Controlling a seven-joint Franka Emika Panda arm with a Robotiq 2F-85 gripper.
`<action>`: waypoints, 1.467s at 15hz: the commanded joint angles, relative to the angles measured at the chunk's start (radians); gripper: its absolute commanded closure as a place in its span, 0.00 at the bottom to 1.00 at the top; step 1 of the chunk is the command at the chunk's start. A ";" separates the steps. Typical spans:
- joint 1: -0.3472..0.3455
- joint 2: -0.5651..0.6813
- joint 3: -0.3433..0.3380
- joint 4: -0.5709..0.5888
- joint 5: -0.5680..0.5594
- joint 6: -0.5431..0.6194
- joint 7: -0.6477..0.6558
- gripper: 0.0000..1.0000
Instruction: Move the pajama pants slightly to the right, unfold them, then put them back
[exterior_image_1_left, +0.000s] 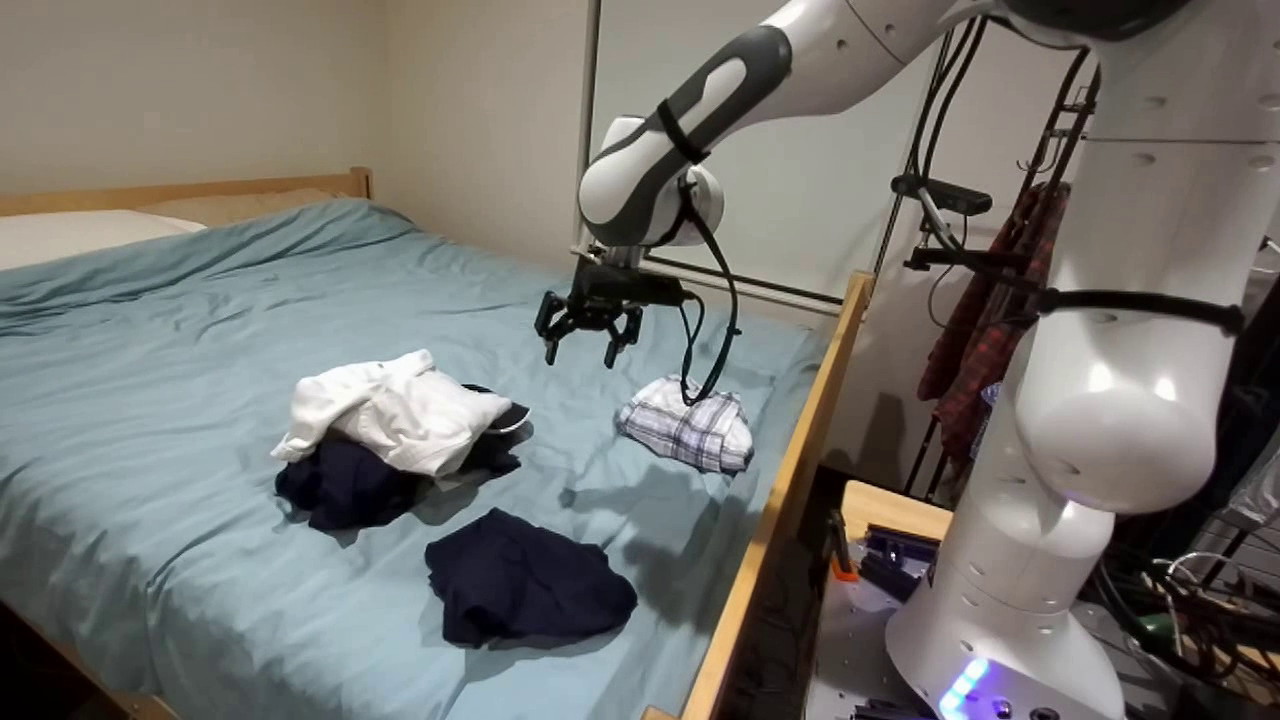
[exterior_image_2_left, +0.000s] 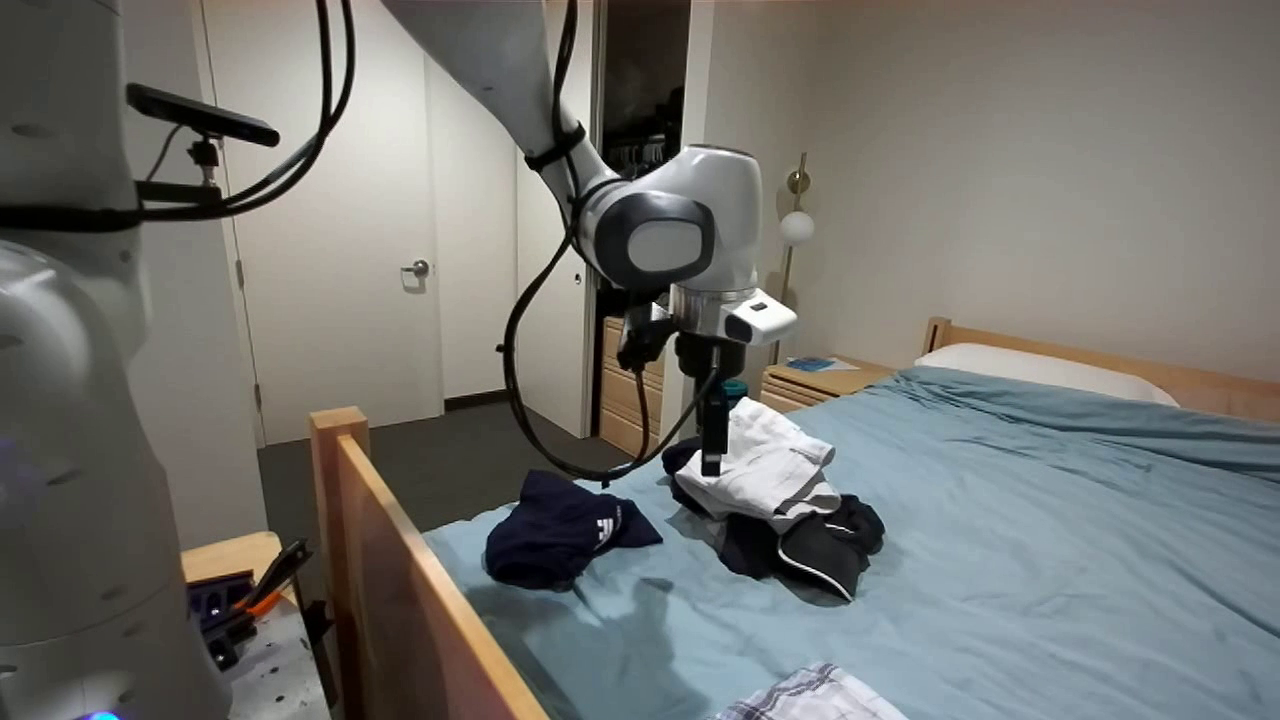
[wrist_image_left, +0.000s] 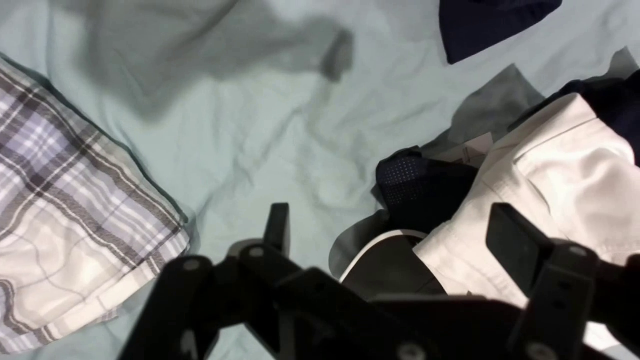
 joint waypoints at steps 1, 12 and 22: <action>0.003 -0.001 -0.003 0.001 0.000 -0.003 0.000 0.00; -0.152 0.097 -0.238 0.010 -0.199 0.005 -0.026 0.00; -0.194 0.244 -0.290 0.119 -0.152 -0.047 0.094 0.00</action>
